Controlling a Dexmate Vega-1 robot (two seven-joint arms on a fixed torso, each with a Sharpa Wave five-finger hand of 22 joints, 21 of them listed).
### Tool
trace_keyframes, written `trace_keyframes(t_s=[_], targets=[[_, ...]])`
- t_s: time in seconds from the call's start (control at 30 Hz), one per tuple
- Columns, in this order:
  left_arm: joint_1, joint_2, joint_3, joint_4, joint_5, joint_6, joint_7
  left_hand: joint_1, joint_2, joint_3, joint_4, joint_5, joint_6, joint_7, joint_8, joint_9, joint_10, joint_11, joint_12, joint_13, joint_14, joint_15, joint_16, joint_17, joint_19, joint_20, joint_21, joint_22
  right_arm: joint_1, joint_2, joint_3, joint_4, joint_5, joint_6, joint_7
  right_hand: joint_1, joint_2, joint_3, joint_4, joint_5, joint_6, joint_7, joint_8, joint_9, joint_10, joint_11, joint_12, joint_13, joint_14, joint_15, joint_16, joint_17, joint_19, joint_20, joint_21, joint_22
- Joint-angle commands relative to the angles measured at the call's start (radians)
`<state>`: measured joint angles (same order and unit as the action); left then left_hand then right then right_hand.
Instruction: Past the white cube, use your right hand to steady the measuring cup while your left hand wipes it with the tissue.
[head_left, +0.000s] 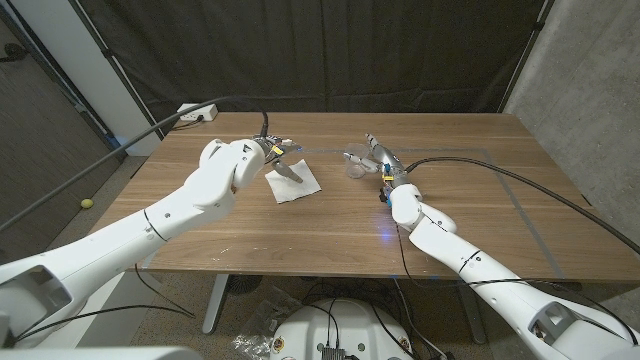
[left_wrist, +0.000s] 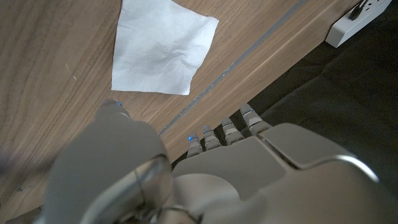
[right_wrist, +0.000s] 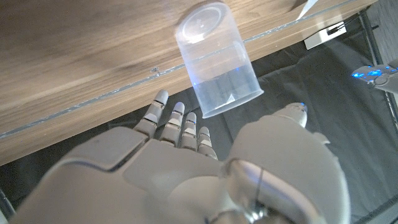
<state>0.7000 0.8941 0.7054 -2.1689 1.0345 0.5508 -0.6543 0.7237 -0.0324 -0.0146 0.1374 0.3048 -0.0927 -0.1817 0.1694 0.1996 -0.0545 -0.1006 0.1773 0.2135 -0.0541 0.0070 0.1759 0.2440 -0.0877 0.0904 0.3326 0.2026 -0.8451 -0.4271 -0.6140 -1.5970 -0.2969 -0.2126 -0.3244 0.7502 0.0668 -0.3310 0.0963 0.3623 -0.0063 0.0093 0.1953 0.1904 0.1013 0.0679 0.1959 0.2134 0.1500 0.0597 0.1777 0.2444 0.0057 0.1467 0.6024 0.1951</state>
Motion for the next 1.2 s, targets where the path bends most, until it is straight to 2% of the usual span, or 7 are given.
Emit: trace_keyframes(t_s=[0.03, 0.2, 0.43, 0.8, 0.9, 1.03, 1.2], targets=[[0.252, 0.01, -0.226, -0.023, -0.237, -0.09, 0.488, -0.036, 0.015, -0.005, 0.017, 0.005, -0.028, -0.01, 0.004, 0.001, -0.018, 0.0, 0.007, -0.001, -0.019, 0.0, 0.008, -0.001, -0.013, 0.002, -0.003, 0.004, -0.01, -0.018, 0.024, 0.058, 0.063, 0.249, -0.045, -0.052, 0.013, 0.001, 0.028, -0.013, 0.031, -0.012, 0.013, 0.001, 0.025, 0.002, 0.016, -0.005, -0.005, -0.009, 0.012, -0.008, -0.008, -0.043, -0.013, -0.003], [0.375, -0.025, -0.359, 0.033, -0.434, -0.265, 0.747, -0.058, 0.028, -0.01, 0.025, 0.004, -0.025, -0.023, 0.012, 0.0, -0.016, 0.001, 0.014, -0.003, -0.017, 0.001, 0.013, -0.003, -0.008, 0.006, -0.001, 0.005, -0.006, -0.02, 0.033, 0.089, 0.124, 0.358, -0.016, -0.077, 0.014, 0.001, 0.038, -0.02, 0.046, -0.019, 0.015, 0.001, 0.033, 0.004, 0.021, -0.009, -0.019, -0.013, 0.01, -0.016, -0.027, -0.065, -0.026, -0.005], [0.434, -0.073, -0.446, 0.134, -0.612, -0.486, 0.883, -0.084, 0.036, -0.022, 0.028, 0.001, -0.043, -0.033, 0.011, -0.002, -0.029, 0.006, 0.015, -0.006, -0.031, 0.02, 0.012, -0.008, -0.012, 0.012, -0.003, 0.004, 0.007, -0.008, 0.059, 0.142, 0.218, 0.474, 0.06, -0.105, 0.005, -0.003, 0.045, -0.028, 0.032, -0.017, 0.006, 0.0, 0.011, 0.007, 0.013, -0.012, -0.043, -0.008, 0.006, -0.024, -0.035, -0.047, -0.037, -0.007], [0.418, -0.098, -0.483, 0.285, -0.774, -0.727, 0.881, -0.1, 0.037, -0.032, 0.024, -0.001, -0.086, -0.035, 0.004, -0.004, -0.042, 0.007, 0.016, -0.009, -0.039, 0.023, 0.014, -0.013, -0.024, 0.016, -0.01, 0.004, -0.007, 0.016, 0.131, 0.137, 0.245, 0.502, 0.051, -0.127, -0.012, -0.005, 0.045, -0.033, 0.024, -0.017, 0.001, 0.0, -0.004, 0.004, 0.01, -0.015, -0.071, -0.014, 0.001, -0.035, -0.043, -0.035, -0.05, -0.009], [0.407, -0.098, -0.48, 0.318, -0.788, -0.763, 0.871, -0.103, 0.038, -0.034, 0.023, -0.002, -0.085, -0.036, 0.007, -0.005, -0.034, 0.011, 0.02, -0.009, -0.039, 0.022, 0.014, -0.015, -0.025, 0.017, -0.011, 0.004, -0.033, 0.012, 0.153, 0.085, 0.212, 0.462, 0.002, -0.137, -0.022, -0.002, 0.041, -0.034, 0.024, -0.019, 0.0, 0.0, -0.001, 0.006, 0.014, -0.017, -0.095, -0.02, 0.0, -0.045, -0.092, -0.061, -0.078, -0.01], [0.395, -0.106, -0.471, 0.357, -0.813, -0.788, 0.858, -0.105, 0.039, -0.036, 0.021, -0.002, -0.08, -0.036, 0.012, -0.005, -0.03, 0.012, 0.023, -0.01, -0.039, 0.015, 0.015, -0.016, -0.026, 0.017, -0.011, 0.004, -0.061, 0.015, 0.17, 0.04, 0.188, 0.418, -0.043, -0.144, -0.027, 0.003, 0.037, -0.034, 0.034, -0.022, 0.004, 0.0, 0.013, -0.002, 0.02, -0.019, -0.11, -0.027, 0.001, -0.053, -0.144, -0.058, -0.108, -0.011], [0.368, -0.114, -0.456, 0.402, -0.834, -0.801, 0.842, -0.105, 0.039, -0.037, 0.02, -0.002, -0.083, -0.037, 0.012, -0.005, -0.03, 0.014, 0.024, -0.01, -0.04, 0.009, 0.015, -0.018, -0.03, 0.017, -0.013, 0.004, -0.068, 0.025, 0.175, 0.043, 0.178, 0.424, -0.075, -0.148, -0.028, 0.005, 0.036, -0.033, 0.036, -0.024, 0.004, 0.0, 0.016, -0.005, 0.022, -0.019, -0.116, -0.03, 0.002, -0.055, -0.141, -0.05, -0.111, -0.011]])
